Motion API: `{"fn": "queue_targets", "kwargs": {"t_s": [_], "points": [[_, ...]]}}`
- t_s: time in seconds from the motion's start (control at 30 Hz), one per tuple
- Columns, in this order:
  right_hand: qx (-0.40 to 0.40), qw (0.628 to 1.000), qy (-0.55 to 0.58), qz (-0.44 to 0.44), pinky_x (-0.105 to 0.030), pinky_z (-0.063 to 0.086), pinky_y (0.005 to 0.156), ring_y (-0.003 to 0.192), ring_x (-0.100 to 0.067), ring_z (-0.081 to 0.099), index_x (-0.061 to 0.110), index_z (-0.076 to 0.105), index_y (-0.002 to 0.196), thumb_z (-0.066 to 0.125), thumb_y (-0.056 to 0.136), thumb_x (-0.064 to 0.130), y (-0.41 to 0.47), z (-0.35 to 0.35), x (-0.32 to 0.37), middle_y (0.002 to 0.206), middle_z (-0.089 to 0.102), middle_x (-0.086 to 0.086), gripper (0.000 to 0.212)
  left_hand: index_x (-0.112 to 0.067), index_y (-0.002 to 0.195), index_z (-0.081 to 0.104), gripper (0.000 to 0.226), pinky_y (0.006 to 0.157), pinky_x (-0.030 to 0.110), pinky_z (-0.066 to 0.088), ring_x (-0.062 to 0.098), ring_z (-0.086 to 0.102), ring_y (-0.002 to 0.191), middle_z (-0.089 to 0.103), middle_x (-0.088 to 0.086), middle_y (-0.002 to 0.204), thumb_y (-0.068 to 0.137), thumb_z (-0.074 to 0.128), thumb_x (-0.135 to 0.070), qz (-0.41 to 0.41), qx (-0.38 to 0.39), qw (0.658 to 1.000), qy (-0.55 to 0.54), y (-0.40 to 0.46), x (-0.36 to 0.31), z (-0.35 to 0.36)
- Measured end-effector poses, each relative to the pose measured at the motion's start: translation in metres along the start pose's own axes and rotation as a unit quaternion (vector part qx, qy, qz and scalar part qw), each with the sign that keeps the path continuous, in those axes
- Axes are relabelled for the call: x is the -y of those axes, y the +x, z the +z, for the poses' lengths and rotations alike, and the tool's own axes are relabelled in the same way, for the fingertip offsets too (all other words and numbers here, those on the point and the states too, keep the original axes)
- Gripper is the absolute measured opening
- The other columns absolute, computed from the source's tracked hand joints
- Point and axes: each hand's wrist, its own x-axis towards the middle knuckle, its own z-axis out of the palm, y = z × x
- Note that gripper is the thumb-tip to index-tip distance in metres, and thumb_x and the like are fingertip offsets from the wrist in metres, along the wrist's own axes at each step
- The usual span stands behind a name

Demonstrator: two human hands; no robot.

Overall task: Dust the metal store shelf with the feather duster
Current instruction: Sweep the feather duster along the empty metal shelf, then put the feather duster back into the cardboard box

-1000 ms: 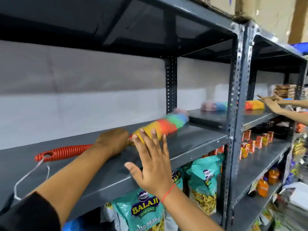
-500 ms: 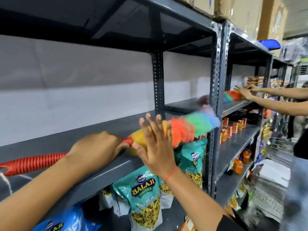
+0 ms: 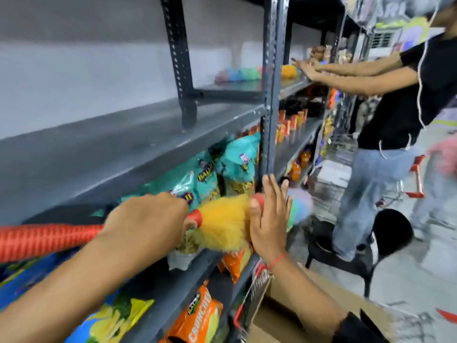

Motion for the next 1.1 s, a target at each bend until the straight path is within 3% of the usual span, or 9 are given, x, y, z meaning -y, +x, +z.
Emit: {"fn": "queue_targets", "kwargs": {"t_s": [0.17,0.3,0.5,0.67,0.83,0.93,1.1], "points": [[0.084,0.980,-0.151,0.098,-0.056,0.011,0.109,0.135,-0.029,0.017,0.007,0.042,0.133,0.044,0.089,0.030,-0.073,-0.021,-0.085,0.142,0.039,-0.016,0.051,-0.013,0.105,0.059,0.044,0.074,0.036,0.046,0.034,0.061,0.104,0.063,0.013,0.114,0.085,0.052,-0.051,0.018,0.124,0.991,-0.039,0.042,-0.051,0.080],[0.133,0.953,-0.218,0.163,-0.057,0.012,0.107,0.135,-0.040,0.021,0.004,0.043,0.132,0.061,0.088,0.020,-0.116,-0.034,-0.138,0.142,0.038,-0.021,0.050,-0.012,0.114,0.058,0.040,0.083,0.037,0.050,0.032,0.060,0.108,0.062,0.012,0.120,0.086,0.057,-0.040,0.039,0.207,0.977,-0.030,0.065,-0.107,0.143],[0.166,0.927,-0.260,0.213,-0.059,0.018,0.105,0.130,-0.041,0.031,0.004,0.046,0.130,0.064,0.086,0.023,-0.168,-0.026,-0.204,0.136,0.046,-0.021,0.052,-0.008,0.117,0.060,0.031,0.088,0.035,0.049,0.029,0.060,0.112,0.063,0.011,0.123,0.090,0.053,-0.023,0.049,0.283,0.958,-0.018,0.090,-0.185,0.230],[0.195,0.913,-0.268,0.238,-0.061,0.025,0.102,0.125,-0.043,0.039,0.004,0.051,0.125,0.053,0.081,0.027,-0.200,-0.011,-0.257,0.130,0.052,-0.022,0.050,-0.009,0.121,0.055,0.032,0.091,0.036,0.048,0.028,0.059,0.114,0.060,0.010,0.126,0.093,0.041,-0.007,0.070,0.318,0.945,-0.020,0.109,-0.238,0.312],[0.201,0.899,-0.280,0.271,-0.059,0.020,0.103,0.127,-0.044,0.035,0.002,0.050,0.126,0.048,0.084,0.030,-0.224,-0.003,-0.306,0.132,0.049,-0.024,0.051,-0.009,0.124,0.052,0.033,0.096,0.039,0.046,0.029,0.056,0.118,0.058,0.011,0.129,0.093,0.040,-0.006,0.082,0.386,0.918,-0.025,0.112,-0.269,0.393],[0.191,0.895,-0.279,0.291,-0.059,0.018,0.104,0.131,-0.041,0.030,0.003,0.048,0.128,0.061,0.087,0.021,-0.242,0.001,-0.327,0.135,0.047,-0.023,0.047,-0.009,0.122,0.053,0.034,0.094,0.040,0.046,0.031,0.054,0.119,0.058,0.012,0.129,0.091,0.042,-0.004,0.091,0.432,0.897,-0.027,0.109,-0.277,0.428],[0.208,0.878,-0.282,0.325,-0.057,0.015,0.107,0.134,-0.039,0.025,0.003,0.045,0.130,0.064,0.086,0.017,-0.266,0.003,-0.341,0.138,0.044,-0.022,0.050,-0.012,0.124,0.052,0.036,0.090,0.037,0.047,0.030,0.055,0.117,0.057,0.010,0.130,0.092,0.040,0.000,0.085,0.437,0.895,-0.004,0.114,-0.277,0.453]]}}
